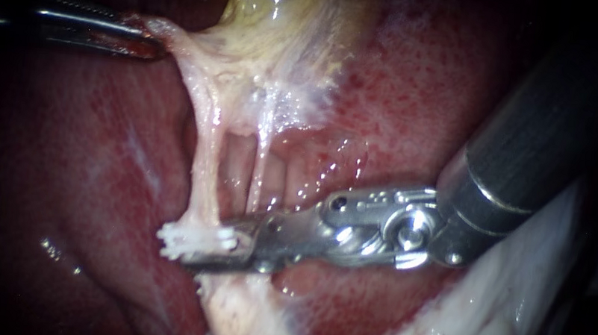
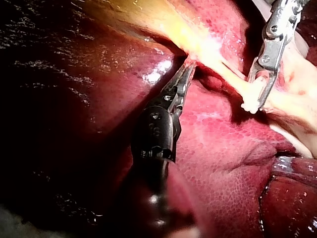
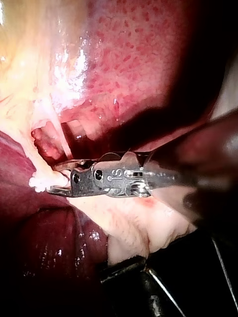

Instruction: Clipping third clip left tube

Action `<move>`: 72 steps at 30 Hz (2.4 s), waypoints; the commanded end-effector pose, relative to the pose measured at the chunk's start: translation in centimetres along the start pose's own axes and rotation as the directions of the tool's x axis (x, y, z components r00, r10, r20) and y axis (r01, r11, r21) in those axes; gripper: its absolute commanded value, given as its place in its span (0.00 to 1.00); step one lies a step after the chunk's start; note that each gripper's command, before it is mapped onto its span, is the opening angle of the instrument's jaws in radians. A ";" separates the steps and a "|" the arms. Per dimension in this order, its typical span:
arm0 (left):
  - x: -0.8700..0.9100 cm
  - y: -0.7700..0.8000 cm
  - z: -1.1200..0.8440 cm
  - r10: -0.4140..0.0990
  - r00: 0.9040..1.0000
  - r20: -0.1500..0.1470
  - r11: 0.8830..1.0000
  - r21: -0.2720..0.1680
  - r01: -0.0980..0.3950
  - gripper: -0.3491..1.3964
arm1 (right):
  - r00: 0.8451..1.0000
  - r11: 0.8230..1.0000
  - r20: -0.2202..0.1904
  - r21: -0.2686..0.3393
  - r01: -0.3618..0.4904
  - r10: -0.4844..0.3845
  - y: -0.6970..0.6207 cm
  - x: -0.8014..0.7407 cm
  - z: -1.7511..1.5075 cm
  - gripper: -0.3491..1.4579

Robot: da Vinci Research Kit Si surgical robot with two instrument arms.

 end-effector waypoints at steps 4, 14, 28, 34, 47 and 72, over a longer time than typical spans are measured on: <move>0.00 0.00 0.00 0.000 1.000 0.000 1.000 -0.001 0.000 0.00 | 0.999 1.000 -0.038 0.004 0.001 -0.001 0.02 0.01 0.01 0.44; -0.01 0.00 -0.02 0.001 1.000 0.000 1.000 -0.002 -0.001 0.00 | 0.991 0.996 -0.107 0.048 -0.071 0.075 0.09 -0.03 -0.19 0.47; -0.02 0.00 -0.02 0.001 1.000 0.000 1.000 -0.002 -0.001 0.00 | 0.971 0.979 -0.156 0.128 -0.159 0.178 0.27 -0.01 -0.34 0.47; -0.01 0.00 -0.02 0.001 1.000 0.000 1.000 -0.002 -0.001 0.00 | 0.958 0.973 -0.202 0.147 -0.175 0.203 0.33 0.15 -0.40 0.47; -0.01 0.00 -0.01 0.001 1.000 0.000 1.000 -0.001 -0.001 0.00 | 0.931 0.951 -0.256 0.231 -0.204 0.261 0.44 0.37 -0.24 0.47; -0.01 0.01 -0.02 0.000 1.000 0.000 1.000 -0.001 0.000 0.00 | 0.897 0.894 -0.199 0.309 -0.325 0.395 0.51 0.20 -0.07 0.46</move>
